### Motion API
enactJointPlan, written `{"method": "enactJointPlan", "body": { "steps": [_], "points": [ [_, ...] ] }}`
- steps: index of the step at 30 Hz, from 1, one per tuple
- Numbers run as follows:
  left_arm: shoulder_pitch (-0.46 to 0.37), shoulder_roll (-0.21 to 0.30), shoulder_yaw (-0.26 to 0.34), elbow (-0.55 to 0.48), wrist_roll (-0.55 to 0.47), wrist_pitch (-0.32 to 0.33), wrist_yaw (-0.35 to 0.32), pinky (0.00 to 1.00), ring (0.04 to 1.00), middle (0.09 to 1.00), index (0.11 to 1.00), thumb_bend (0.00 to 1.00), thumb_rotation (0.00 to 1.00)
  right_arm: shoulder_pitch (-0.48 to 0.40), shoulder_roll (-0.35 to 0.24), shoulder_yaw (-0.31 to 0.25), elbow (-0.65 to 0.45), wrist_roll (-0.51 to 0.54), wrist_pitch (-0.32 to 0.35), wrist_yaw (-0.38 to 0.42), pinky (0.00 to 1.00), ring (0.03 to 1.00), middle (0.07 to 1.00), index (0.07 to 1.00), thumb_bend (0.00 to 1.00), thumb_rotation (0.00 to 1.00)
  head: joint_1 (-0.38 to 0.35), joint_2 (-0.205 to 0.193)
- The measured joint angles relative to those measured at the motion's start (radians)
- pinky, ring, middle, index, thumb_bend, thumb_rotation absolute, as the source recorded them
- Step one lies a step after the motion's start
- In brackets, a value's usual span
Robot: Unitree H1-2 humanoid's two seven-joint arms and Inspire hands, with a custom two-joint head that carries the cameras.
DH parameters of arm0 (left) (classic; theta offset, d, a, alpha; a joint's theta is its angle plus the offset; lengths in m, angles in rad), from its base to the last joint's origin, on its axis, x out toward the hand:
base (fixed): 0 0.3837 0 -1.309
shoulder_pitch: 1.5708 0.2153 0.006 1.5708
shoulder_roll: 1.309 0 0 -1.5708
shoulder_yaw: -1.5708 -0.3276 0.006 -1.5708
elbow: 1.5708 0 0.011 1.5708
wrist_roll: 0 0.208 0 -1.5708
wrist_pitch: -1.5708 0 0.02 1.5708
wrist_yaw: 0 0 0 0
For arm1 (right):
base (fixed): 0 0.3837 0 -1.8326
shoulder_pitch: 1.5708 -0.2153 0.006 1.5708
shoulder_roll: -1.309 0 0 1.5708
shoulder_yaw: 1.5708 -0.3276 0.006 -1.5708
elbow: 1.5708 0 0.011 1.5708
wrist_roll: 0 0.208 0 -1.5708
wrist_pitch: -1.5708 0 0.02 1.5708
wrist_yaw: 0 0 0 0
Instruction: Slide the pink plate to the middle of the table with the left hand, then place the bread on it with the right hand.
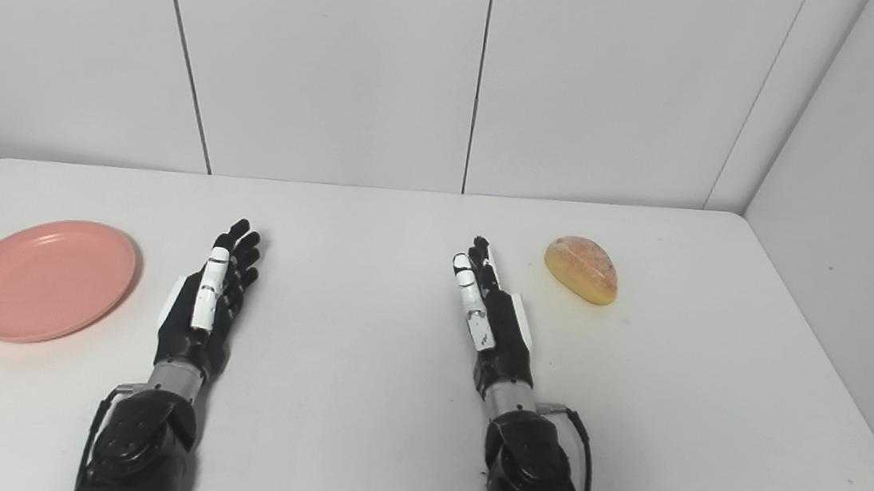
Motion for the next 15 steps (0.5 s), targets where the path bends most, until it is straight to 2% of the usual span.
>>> {"method": "enactJointPlan", "body": {
  "steps": [6, 10, 11, 15],
  "points": [
    [0.013, 0.001, -0.017, -0.018, 0.000, 0.001, -0.016, 1.00, 0.996, 0.977, 0.959, 0.42, 1.00, 0.001, 0.000, 0.002, -0.006, -0.017, 0.000, -0.017, 1.00, 1.000, 1.000, 1.000, 0.68, 0.95, 0.006, 0.009],
    [0.023, 0.000, -0.036, -0.029, -0.027, 0.006, -0.050, 1.00, 1.000, 0.999, 0.989, 0.43, 1.00, 0.015, 0.002, 0.010, -0.050, -0.038, 0.000, -0.033, 1.00, 1.000, 1.000, 1.000, 0.68, 0.97, 0.014, 0.009],
    [0.026, -0.001, -0.040, -0.032, -0.033, 0.007, -0.057, 1.00, 1.000, 1.000, 0.992, 0.44, 1.00, 0.020, 0.002, 0.012, -0.056, -0.041, 0.000, -0.034, 1.00, 1.000, 1.000, 1.000, 0.65, 0.97, 0.015, 0.008],
    [0.043, -0.002, -0.056, -0.061, -0.033, 0.026, -0.064, 1.00, 1.000, 1.000, 0.996, 0.44, 1.00, 0.061, 0.006, 0.019, -0.106, -0.038, 0.007, -0.033, 1.00, 1.000, 1.000, 1.000, 0.63, 0.95, 0.020, 0.009]
  ]
}}
